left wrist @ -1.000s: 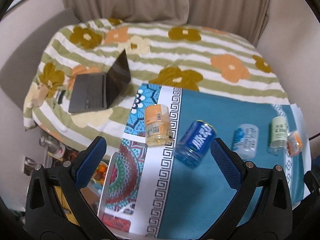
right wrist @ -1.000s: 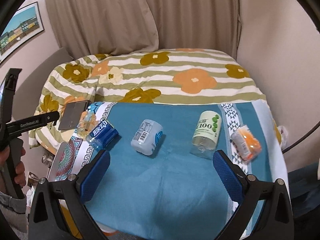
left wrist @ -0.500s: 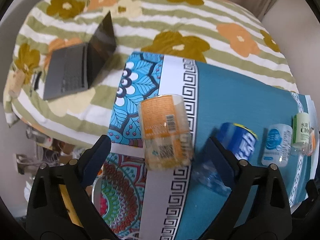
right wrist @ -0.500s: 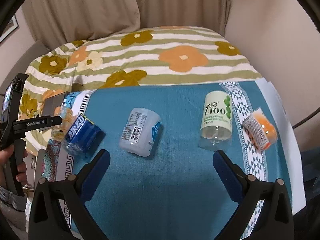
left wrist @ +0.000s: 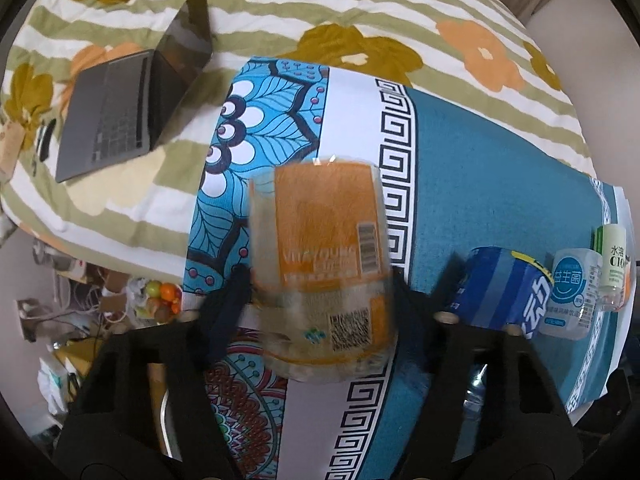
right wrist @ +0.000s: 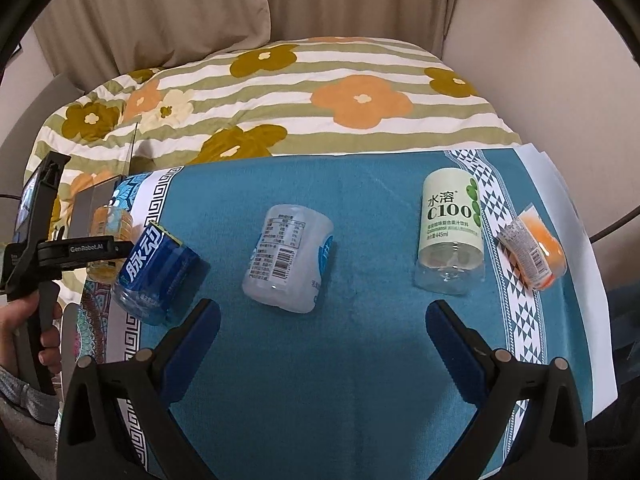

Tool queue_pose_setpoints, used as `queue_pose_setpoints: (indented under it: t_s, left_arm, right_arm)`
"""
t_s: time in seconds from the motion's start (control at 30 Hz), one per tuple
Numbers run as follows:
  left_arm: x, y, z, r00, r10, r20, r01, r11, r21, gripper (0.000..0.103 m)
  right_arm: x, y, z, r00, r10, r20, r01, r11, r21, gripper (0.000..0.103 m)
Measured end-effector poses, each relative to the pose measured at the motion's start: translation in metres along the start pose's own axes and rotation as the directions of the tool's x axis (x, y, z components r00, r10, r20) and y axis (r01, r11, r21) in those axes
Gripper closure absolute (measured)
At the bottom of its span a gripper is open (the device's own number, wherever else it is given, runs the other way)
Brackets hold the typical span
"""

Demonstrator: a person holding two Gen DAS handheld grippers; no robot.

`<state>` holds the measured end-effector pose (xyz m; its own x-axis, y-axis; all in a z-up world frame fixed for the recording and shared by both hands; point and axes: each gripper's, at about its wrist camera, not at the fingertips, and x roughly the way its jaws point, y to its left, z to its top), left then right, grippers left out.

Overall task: Flip cup upright
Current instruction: 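Reach the left gripper to the orange-label clear cup and close on it, then carry the cup with the left gripper toward the cloth center and release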

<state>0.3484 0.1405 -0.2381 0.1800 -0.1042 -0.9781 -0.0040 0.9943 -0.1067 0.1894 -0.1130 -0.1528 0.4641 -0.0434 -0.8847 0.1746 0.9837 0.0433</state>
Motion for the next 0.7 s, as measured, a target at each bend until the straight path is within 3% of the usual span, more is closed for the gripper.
queue_pose_setpoints:
  t_s: [0.37,0.7]
  left_arm:
    - [-0.03,0.002,-0.006,0.997,0.018,0.076,-0.018,1.0,-0.004,0.039]
    - [-0.092,-0.026,-0.044,0.983,0.05,0.176,-0.051,0.999,-0.001,0.039]
  right_arm:
    - [-0.005,0.002,-0.001,0.999,0.03,0.016,-0.029,0.999,-0.024,0.0]
    - [-0.037,-0.018,-0.012,0.992,0.096,0.083,-0.092,0.994,-0.055,0.0]
